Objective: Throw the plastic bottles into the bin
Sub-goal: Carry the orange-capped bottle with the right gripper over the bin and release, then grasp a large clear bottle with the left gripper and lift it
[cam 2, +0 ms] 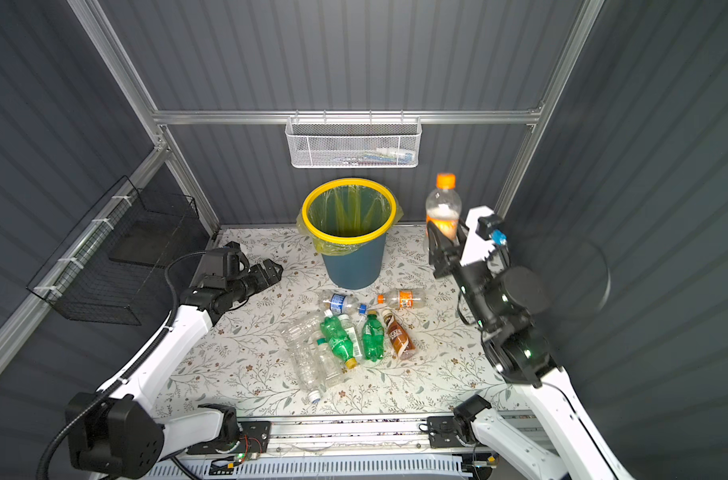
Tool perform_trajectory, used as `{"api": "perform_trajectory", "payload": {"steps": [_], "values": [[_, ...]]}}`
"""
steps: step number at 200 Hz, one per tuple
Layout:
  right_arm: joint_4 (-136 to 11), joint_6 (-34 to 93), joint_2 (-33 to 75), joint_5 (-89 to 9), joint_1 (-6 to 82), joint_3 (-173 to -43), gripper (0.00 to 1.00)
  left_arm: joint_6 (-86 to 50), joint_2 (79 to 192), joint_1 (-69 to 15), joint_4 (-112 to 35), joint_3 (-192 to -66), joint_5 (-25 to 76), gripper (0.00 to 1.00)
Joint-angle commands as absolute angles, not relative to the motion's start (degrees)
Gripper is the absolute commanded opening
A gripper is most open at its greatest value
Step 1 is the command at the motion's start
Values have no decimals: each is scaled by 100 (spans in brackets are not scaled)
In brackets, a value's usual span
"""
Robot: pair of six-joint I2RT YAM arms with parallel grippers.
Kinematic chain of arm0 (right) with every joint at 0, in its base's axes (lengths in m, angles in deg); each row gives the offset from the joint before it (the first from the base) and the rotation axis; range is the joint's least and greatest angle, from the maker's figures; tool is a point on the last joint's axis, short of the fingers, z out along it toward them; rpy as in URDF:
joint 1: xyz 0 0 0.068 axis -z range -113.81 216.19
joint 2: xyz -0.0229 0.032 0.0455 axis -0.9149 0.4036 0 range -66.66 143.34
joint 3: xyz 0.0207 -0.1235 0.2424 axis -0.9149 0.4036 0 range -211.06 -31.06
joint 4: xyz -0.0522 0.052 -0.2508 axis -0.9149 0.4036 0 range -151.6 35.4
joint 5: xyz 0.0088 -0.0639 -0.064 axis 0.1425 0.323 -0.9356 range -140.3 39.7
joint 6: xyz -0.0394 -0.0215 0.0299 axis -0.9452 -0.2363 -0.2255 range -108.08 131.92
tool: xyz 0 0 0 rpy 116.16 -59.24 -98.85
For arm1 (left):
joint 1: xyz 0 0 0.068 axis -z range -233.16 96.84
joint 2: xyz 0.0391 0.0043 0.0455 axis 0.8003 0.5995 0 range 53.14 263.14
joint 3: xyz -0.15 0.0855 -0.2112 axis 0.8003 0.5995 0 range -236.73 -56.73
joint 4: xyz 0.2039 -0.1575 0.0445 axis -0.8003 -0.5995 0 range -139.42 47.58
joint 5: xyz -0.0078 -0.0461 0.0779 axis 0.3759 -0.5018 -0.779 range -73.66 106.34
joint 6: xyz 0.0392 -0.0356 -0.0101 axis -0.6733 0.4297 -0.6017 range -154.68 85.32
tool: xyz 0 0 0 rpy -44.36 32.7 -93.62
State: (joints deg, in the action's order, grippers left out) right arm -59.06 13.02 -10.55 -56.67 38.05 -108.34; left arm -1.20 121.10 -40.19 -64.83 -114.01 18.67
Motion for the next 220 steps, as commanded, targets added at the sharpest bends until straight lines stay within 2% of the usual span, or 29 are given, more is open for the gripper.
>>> {"api": "perform_trajectory", "payload": {"steps": [1, 9, 22, 38, 46, 94, 166, 220], "values": [[-4601, 1665, 1164, -4823, 3836, -13052, 54, -54, 11544, -3872, -7082, -11257, 1493, 98], [-3110, 1710, 2144, -4485, 3837, -14507, 61, 30, 11304, -3858, -7270, -11089, 1537, 98], [-1396, 1682, 3389, -4361, 3851, -16318, 79, 30, 10795, -3857, -7832, -10907, 1563, 99], [-847, 1696, 3996, -4143, 3901, -16979, 95, 108, 10194, -3853, -8456, -10665, 1675, 99], [-918, 1782, 4023, -4103, 3928, -16905, 99, 230, 9959, -3849, -8617, -10509, 1822, 100], [-2346, 2299, 2978, -4194, 4061, -14908, 99, 825, 9513, -3844, -8832, -10017, 2428, 99], [-3151, 2839, 1995, -4265, 4582, -13242, 99, 1331, 9448, -3705, -8665, -9237, 2761, 97], [-3362, 3009, 1729, -4342, 4855, -12624, 98, 1642, 10034, -2776, -8302, -9122, 2394, 96]]}}
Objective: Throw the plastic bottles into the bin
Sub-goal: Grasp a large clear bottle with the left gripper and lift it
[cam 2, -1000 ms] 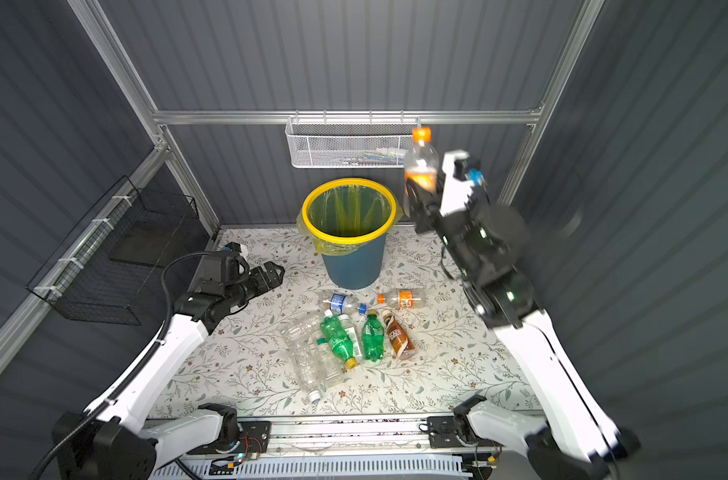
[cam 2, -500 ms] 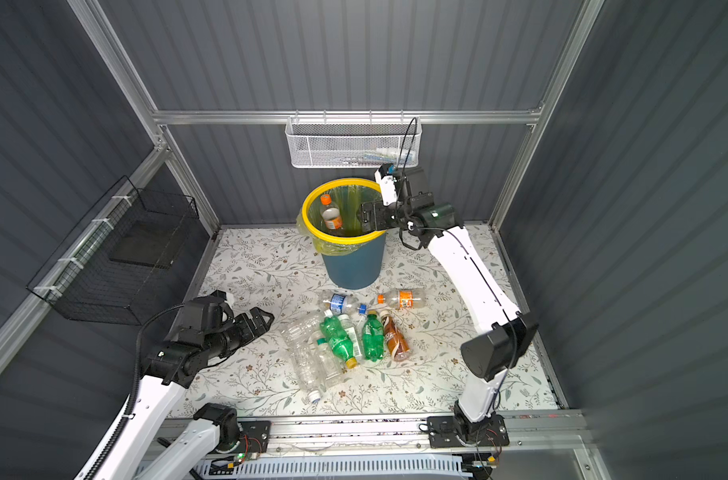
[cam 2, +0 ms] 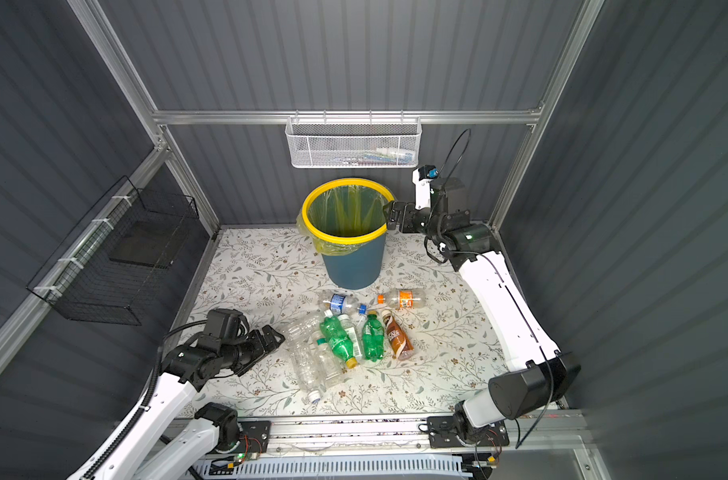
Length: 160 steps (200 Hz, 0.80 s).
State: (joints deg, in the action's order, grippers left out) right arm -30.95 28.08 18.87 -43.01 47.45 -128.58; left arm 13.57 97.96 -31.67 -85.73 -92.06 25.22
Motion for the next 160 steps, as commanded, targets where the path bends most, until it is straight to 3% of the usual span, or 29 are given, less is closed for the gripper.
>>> {"api": "perform_trajectory", "payload": {"steps": [1, 74, 116, 160], "values": [[-3363, 3015, 1728, -4343, 4858, -12616, 98, 1649, 10047, -2754, -8289, -9120, 2383, 96], [-3671, 3249, 1608, -4336, 5061, -11986, 97, 2752, 10930, -1051, -7516, -8836, 1695, 96], [-3758, 3310, 1551, -4275, 5167, -11788, 97, 2605, 11589, -905, -7329, -8948, 1678, 95], [-3884, 3420, 1402, -4248, 5280, -11515, 97, 2623, 11765, -908, -7172, -8760, 1670, 82]]}}
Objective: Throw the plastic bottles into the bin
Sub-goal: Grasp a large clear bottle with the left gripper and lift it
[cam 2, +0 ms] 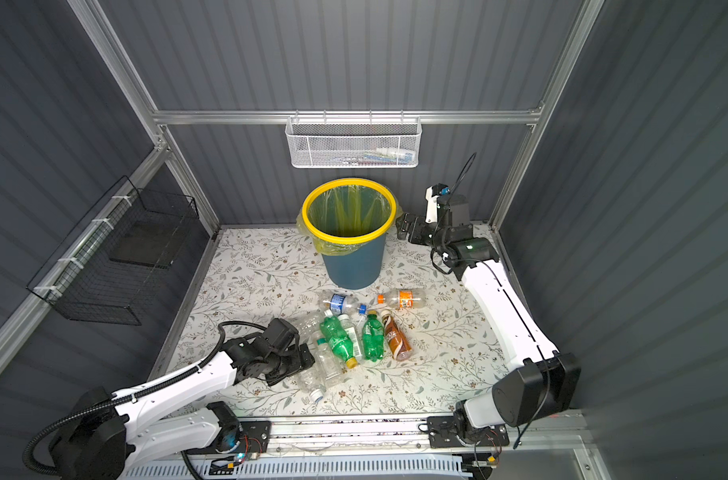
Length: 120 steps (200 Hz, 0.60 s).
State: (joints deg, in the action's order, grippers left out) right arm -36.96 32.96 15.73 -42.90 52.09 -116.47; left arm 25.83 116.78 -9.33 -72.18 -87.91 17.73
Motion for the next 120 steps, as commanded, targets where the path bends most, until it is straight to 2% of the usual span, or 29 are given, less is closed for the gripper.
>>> {"api": "perform_trajectory", "payload": {"steps": [1, 17, 62, 120], "values": [[-3884, 3426, 1398, -4248, 5282, -11512, 97, 2623, 11769, -906, -7184, -8759, 1665, 81], [-3893, 3433, 1393, -4237, 5292, -11469, 96, 2598, 11735, -906, -7314, -8758, 1583, 75], [-3897, 3493, 1342, -4222, 5328, -11364, 96, 2712, 11401, -904, -7484, -8499, 1448, 65], [-3902, 3600, 1341, -4015, 5327, -11060, 95, 2042, 10787, -948, -8009, -9202, 751, 65]]}}
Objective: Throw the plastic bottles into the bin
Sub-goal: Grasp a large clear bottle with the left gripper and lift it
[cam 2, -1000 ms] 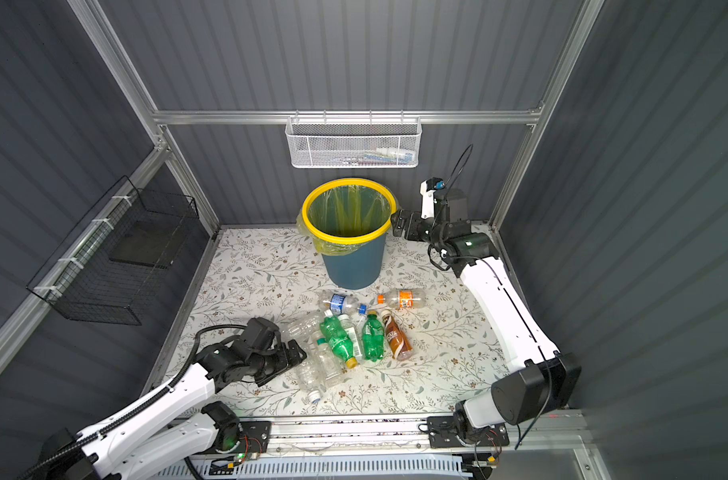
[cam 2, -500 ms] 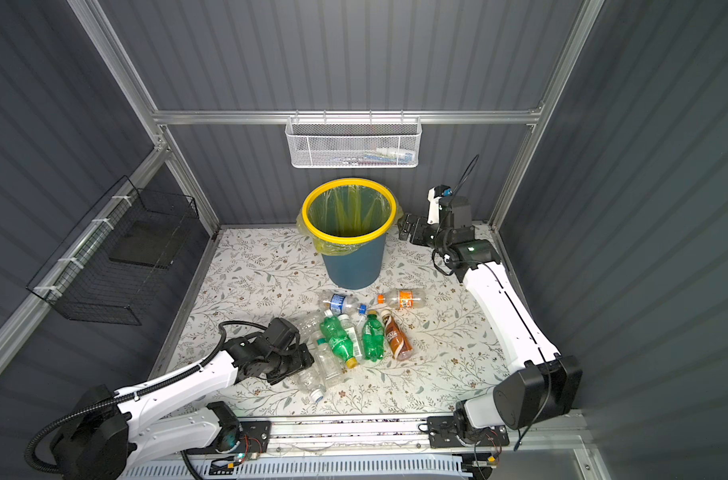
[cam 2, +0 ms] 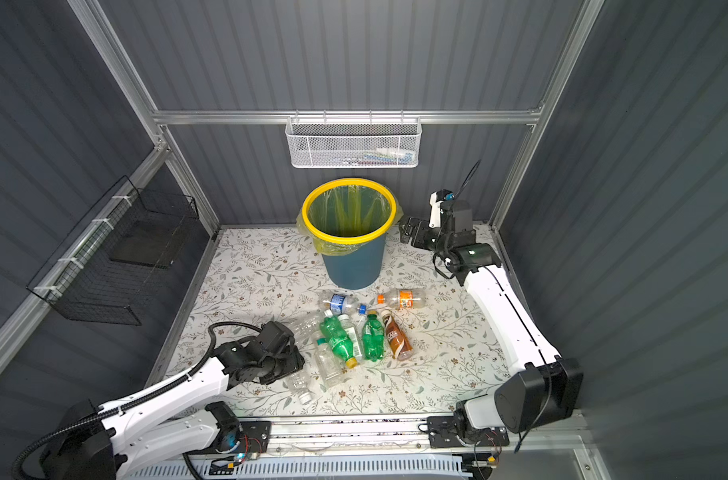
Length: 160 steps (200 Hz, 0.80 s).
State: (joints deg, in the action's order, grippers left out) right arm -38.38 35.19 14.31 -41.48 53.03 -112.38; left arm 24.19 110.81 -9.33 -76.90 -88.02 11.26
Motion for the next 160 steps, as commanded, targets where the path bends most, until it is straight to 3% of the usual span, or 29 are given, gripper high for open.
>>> {"api": "perform_trajectory", "payload": {"steps": [1, 54, 160], "values": [[-3906, 3600, 1336, -4017, 5327, -11052, 95, 2029, 10766, -948, -8015, -9217, 740, 65], [-3879, 3573, 1131, -4124, 5328, -10586, 94, 1431, 10069, -1035, -8835, -10119, -56, 67], [-3869, 3659, 914, -4151, 5327, -10312, 93, 653, 9494, -1037, -8891, -10993, -910, 66]]}}
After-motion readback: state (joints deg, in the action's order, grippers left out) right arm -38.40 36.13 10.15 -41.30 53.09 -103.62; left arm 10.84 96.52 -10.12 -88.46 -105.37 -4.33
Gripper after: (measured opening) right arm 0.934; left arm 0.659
